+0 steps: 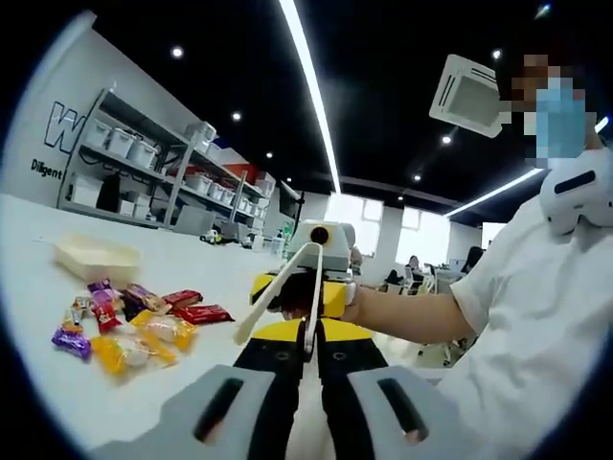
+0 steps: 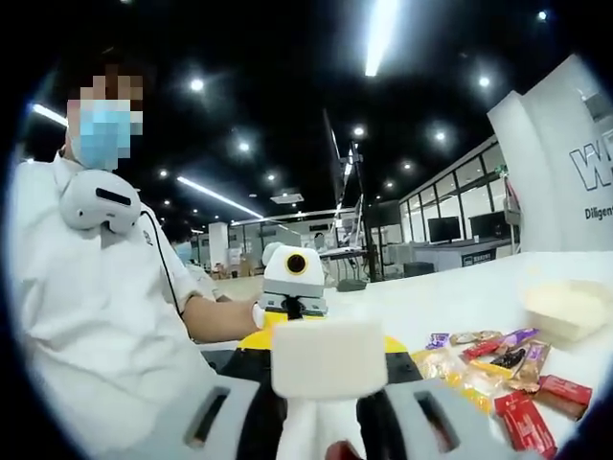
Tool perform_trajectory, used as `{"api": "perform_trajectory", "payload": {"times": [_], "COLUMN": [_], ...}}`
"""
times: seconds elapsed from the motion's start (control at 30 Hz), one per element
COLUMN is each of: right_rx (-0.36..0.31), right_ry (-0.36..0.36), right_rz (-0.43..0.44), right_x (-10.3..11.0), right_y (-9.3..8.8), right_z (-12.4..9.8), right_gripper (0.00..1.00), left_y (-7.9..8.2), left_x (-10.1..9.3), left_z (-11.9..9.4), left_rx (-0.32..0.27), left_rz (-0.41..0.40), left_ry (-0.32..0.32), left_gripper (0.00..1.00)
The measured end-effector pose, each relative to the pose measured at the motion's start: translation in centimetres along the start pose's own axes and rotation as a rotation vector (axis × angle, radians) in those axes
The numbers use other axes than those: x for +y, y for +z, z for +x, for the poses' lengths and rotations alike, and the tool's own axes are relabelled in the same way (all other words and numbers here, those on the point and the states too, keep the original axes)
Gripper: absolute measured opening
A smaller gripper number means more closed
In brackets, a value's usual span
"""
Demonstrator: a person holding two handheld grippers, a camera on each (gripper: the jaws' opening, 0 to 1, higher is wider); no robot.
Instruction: Place the target food into the container with the food tongs after gripping and lifting it, then release it inside without dropping or visibly crushing the food.
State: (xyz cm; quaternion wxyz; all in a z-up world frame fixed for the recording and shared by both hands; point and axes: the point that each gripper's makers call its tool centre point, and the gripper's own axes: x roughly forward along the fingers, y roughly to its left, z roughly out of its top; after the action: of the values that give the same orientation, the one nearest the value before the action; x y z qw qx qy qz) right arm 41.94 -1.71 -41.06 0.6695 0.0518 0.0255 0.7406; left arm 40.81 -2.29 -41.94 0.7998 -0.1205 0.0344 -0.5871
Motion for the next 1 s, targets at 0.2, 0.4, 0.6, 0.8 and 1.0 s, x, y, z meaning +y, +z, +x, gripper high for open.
{"api": "perform_trajectory", "payload": {"times": [0.2, 0.4, 0.6, 0.8, 1.0], "right_rx": [0.017, 0.024, 0.035, 0.04, 0.04], "right_ry": [-0.001, -0.009, -0.013, -0.014, -0.009], "right_rz": [-0.001, -0.004, -0.004, -0.002, -0.001], "right_x": [0.1, -0.1, -0.1, 0.0, 0.1], "right_y": [-0.1, -0.1, -0.2, -0.2, 0.0], "right_z": [-0.2, -0.5, -0.8, -1.0, -1.0], "right_gripper": [0.21, 0.21, 0.21, 0.21, 0.21], "left_y": [-0.1, -0.2, -0.4, -0.3, -0.3], "left_x": [0.0, 0.0, 0.1, 0.1, 0.0], "left_z": [-0.2, -0.7, -1.1, -1.2, -1.0], "left_rx": [0.011, 0.013, 0.027, 0.022, 0.023], "left_rz": [0.005, 0.005, 0.01, 0.01, 0.012], "left_ry": [-0.001, 0.0, 0.005, 0.003, -0.003], "left_gripper": [0.03, 0.05, 0.05, 0.04, 0.02]}}
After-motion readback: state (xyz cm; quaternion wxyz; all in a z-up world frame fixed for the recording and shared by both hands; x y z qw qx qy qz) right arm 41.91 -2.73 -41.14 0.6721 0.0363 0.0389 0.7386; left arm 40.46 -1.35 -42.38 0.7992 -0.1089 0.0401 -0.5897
